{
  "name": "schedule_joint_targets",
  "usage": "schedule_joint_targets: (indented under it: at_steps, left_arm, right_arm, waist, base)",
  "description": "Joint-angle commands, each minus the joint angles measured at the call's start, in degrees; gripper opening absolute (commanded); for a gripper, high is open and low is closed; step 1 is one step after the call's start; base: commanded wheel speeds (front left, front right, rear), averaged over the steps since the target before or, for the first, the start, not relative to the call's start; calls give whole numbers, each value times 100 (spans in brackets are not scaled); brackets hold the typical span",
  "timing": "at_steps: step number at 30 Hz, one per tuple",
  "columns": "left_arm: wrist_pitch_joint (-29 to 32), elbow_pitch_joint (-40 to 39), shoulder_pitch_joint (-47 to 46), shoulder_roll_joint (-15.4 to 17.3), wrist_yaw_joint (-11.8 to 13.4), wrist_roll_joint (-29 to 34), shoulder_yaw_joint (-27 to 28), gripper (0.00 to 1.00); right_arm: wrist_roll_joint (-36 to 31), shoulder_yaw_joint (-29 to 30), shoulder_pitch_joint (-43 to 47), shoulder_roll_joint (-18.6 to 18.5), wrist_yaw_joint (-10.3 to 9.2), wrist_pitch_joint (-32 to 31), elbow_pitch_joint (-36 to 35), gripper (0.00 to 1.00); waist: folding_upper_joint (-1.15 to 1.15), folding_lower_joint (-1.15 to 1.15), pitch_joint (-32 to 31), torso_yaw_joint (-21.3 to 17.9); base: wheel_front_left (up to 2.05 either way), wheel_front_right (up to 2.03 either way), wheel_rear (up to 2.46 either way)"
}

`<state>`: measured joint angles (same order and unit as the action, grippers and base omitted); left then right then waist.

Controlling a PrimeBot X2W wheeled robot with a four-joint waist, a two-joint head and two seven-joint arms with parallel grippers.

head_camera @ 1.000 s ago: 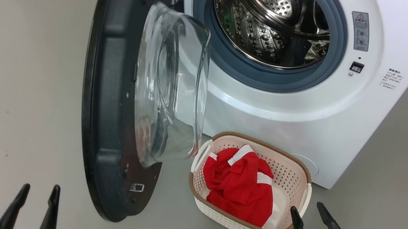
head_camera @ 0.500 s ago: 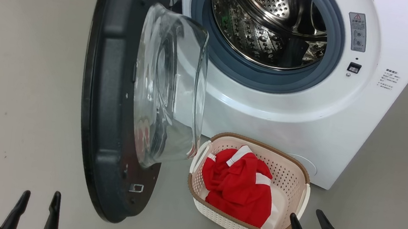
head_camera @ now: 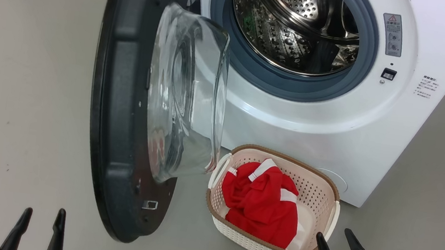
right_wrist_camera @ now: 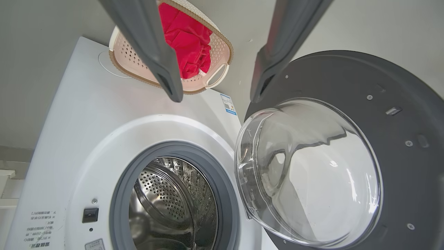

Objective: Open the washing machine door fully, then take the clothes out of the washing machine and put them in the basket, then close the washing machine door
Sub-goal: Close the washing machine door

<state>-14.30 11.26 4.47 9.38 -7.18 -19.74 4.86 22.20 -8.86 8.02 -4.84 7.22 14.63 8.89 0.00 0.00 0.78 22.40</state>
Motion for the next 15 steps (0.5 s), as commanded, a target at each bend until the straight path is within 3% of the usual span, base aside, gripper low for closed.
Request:
schedule_joint_targets:
  at_steps: [1,2,3,4,5,7,15]
  left_arm:
    - [-70,-143,-191,125,-31,-25,216,100]
    - [-70,-153,-227,144,-31,-73,211,100]
    - [-70,-153,-270,163,-31,-153,205,93]
    - [-70,-145,-317,197,-31,-259,179,76]
    - [-70,-151,-376,269,-31,-326,153,45]
    - [-70,-142,-512,397,-31,-547,125,0]
    - [-70,8,-1279,1469,-31,-1691,-336,0]
  right_arm:
    - [45,-127,-169,-34,26,37,-118,100]
    - [46,-130,-175,-32,26,37,-113,100]
    - [47,-131,-180,-31,26,37,-108,100]
    - [48,-131,-186,-30,26,37,-103,100]
    - [46,-134,-195,-27,26,37,-99,100]
    - [41,-144,-218,-20,26,37,-91,100]
    - [50,-235,-315,17,26,37,-42,100]
  waist:
    - [0,0,1,3]
    - [0,0,4,8]
    - [0,0,5,13]
    - [0,0,8,19]
    - [0,0,15,23]
    - [0,0,28,31]
    - [0,0,81,-10]
  base:
    - [0,0,0]
    - [0,0,0]
    - [0,0,0]
    - [0,0,0]
    - [0,0,0]
    - [0,0,0]
    - [0,0,0]
